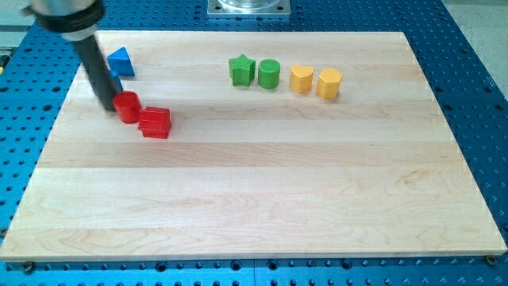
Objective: Separate the blue blocks
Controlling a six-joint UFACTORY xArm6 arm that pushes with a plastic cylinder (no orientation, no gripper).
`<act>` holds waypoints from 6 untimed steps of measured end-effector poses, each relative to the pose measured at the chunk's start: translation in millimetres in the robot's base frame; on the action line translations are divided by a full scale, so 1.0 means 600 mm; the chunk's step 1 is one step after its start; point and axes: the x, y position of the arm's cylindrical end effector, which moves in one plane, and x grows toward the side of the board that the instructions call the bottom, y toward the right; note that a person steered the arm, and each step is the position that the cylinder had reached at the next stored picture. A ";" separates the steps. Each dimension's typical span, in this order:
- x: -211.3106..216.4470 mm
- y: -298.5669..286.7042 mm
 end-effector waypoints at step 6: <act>-0.080 -0.042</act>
